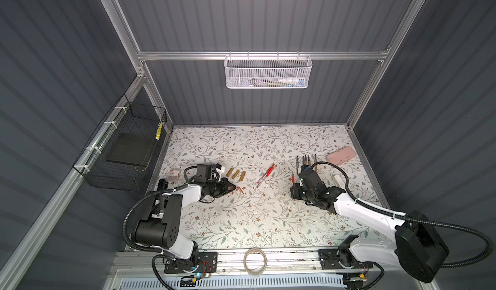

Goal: Remove pen caps from pens
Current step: Place the pen cap at the center of the table.

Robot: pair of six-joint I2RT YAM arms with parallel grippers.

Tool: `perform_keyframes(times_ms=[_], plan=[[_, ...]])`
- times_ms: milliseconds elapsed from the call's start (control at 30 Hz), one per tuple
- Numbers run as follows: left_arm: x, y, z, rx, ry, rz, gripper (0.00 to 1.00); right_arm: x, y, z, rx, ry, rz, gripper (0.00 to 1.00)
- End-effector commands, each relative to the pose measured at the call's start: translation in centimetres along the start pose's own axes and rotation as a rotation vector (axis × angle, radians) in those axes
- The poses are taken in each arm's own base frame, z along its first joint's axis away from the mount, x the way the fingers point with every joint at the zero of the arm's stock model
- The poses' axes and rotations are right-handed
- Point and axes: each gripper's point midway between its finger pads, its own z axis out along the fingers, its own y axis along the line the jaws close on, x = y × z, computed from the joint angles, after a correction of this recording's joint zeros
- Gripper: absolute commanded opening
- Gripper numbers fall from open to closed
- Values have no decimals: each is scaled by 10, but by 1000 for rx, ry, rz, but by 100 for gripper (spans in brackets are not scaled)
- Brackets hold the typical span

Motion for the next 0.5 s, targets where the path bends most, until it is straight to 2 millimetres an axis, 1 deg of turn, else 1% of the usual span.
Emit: perform_keyframes(times_ms=[0,167,200,267,333,467], plan=[[5,12,5,-36,6,0,4,0,-10,1,48,20,6,0],[7,20,10,-54,7,-19,6,-3,-22,8,75,53,15,0],[7,21,10,-61,8,-18,7,-4,-25,9,87,63,16,0],[6,24,10,-78,8,-22,13,-6,-28,11,98,70,13,0],[6,23,10,-76,5,-23,19,-8,-32,14,106,73,18,0],[4,22,7,-85,0,-11,29,-13,-38,19,116,88,35,0]])
